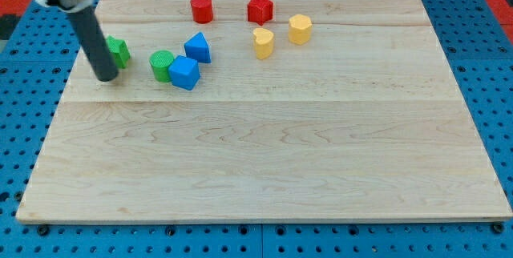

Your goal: Push the green star right a bit

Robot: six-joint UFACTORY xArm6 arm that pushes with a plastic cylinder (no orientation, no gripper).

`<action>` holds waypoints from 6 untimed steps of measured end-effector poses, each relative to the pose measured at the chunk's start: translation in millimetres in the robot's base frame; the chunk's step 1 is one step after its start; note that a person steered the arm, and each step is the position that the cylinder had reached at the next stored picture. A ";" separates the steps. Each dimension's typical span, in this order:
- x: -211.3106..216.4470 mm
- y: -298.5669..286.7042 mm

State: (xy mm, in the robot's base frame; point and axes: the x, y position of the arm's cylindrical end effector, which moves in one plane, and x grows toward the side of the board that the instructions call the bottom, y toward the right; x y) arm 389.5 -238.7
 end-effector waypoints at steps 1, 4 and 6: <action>-48.8 21.5; -60.0 23.8; -139.0 18.9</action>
